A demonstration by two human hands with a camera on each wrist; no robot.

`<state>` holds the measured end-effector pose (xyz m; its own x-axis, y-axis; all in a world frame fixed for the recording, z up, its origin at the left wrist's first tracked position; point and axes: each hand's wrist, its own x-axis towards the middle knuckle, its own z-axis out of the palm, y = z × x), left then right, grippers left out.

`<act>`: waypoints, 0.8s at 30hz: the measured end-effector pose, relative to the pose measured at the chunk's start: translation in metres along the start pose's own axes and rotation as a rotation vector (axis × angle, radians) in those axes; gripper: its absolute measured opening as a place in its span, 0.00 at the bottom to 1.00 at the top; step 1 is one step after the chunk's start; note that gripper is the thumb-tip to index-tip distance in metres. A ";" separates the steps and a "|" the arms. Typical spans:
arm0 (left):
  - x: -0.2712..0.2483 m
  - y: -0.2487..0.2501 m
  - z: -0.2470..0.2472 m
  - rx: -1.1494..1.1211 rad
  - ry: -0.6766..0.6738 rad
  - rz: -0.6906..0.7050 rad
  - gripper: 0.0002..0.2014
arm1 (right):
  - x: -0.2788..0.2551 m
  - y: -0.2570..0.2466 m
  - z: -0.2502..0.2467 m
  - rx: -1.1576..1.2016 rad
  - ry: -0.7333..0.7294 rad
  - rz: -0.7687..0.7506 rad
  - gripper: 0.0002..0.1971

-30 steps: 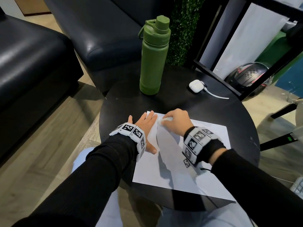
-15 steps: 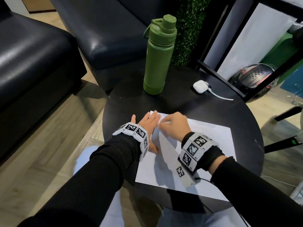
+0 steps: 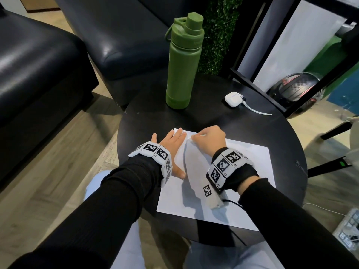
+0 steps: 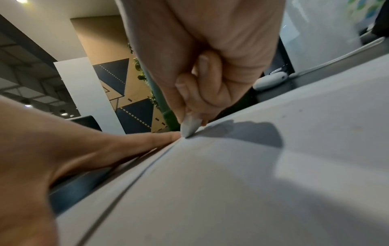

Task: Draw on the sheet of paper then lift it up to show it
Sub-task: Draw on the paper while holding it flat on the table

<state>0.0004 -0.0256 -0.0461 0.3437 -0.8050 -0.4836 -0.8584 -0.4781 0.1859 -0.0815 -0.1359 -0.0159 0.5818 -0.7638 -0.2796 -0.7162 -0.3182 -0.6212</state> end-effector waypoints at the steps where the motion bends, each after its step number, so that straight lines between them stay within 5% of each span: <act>1: -0.001 0.001 0.001 0.000 0.003 -0.002 0.62 | -0.001 0.001 0.000 0.009 0.017 0.011 0.10; 6: -0.004 0.001 0.000 0.007 0.017 -0.001 0.60 | -0.021 -0.003 0.010 -0.105 -0.142 -0.091 0.10; 11: -0.003 0.001 0.001 -0.008 0.016 0.003 0.61 | 0.001 0.000 -0.007 0.000 0.028 0.023 0.10; 16: -0.003 0.001 -0.001 0.012 0.011 -0.006 0.60 | -0.024 0.004 0.009 -0.077 -0.162 -0.087 0.09; 21: -0.004 0.004 -0.002 -0.010 -0.024 -0.014 0.61 | -0.005 0.003 -0.002 0.073 -0.014 0.012 0.09; 24: -0.007 0.006 -0.003 -0.009 0.004 -0.007 0.59 | -0.022 0.006 0.010 0.020 -0.106 -0.029 0.09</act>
<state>-0.0062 -0.0242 -0.0391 0.3508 -0.8033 -0.4812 -0.8528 -0.4864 0.1902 -0.0953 -0.1156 -0.0208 0.6401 -0.6906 -0.3365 -0.6914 -0.3269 -0.6443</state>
